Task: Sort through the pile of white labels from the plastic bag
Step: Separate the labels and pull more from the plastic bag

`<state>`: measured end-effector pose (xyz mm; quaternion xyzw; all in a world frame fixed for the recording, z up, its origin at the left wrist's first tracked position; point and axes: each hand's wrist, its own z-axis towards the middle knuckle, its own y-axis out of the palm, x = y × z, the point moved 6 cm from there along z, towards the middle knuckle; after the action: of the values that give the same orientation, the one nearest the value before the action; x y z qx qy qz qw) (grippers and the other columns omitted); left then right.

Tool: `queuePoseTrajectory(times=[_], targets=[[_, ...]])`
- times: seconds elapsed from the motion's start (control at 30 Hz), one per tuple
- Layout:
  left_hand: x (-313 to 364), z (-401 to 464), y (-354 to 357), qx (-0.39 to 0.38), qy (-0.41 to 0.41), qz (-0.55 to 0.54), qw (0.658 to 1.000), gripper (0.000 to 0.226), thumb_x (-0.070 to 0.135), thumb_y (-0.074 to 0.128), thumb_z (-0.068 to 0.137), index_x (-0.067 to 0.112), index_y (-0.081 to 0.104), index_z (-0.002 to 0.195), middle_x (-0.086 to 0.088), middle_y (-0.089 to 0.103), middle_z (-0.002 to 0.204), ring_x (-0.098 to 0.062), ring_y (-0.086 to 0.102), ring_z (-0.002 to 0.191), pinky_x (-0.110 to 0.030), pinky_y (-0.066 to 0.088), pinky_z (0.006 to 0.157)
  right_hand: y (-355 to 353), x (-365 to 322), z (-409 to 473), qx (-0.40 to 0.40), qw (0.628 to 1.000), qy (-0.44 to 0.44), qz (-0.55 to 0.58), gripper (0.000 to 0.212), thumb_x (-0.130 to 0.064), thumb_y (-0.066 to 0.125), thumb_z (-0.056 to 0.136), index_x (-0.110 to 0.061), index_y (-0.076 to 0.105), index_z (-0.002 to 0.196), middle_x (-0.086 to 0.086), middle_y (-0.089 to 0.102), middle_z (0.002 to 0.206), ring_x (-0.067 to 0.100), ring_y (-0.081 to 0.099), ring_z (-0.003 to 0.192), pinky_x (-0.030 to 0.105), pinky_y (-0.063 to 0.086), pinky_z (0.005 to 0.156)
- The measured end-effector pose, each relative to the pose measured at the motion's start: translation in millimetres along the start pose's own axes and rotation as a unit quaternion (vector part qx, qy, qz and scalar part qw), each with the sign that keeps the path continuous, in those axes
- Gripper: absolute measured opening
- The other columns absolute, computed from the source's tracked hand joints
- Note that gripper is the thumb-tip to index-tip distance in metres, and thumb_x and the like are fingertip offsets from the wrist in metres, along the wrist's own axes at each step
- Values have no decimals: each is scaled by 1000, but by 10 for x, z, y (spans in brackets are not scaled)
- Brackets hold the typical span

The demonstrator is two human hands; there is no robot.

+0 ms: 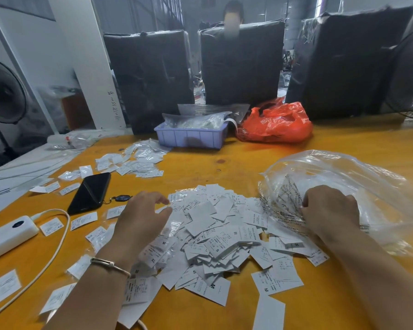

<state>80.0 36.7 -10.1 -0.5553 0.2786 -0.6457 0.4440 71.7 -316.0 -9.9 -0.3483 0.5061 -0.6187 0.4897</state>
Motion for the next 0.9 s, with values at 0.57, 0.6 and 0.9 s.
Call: queuePoseTrajectory(times=[0.57,0.6,0.9], targets=[[316,-145,147,0,115,-100,988,6,25,66,91,30,68,91,18,62,99,-6,56,101,-38,51,90,-40,77,44,28,999,13,19,15,-12,56,85,-14,68,94,4,64,99,27,55,96,36,43,87],[319,-146,149,0,116,-101,988,6,25,66,91,30,68,91,18,62,99,-6,56,101,-37,51,90,-45,71,52,40,999,10,22,16,-14,57,85,-15,68,97,4,62,101,27,54,99,37,43,87],[356,-170,169,-7,122,-104,987,6,25,66,92,28,70,93,16,63,99,-6,56,101,-37,51,91,-10,80,76,104,992,-7,65,20,-18,56,92,-21,75,86,3,66,96,29,52,95,38,36,78]])
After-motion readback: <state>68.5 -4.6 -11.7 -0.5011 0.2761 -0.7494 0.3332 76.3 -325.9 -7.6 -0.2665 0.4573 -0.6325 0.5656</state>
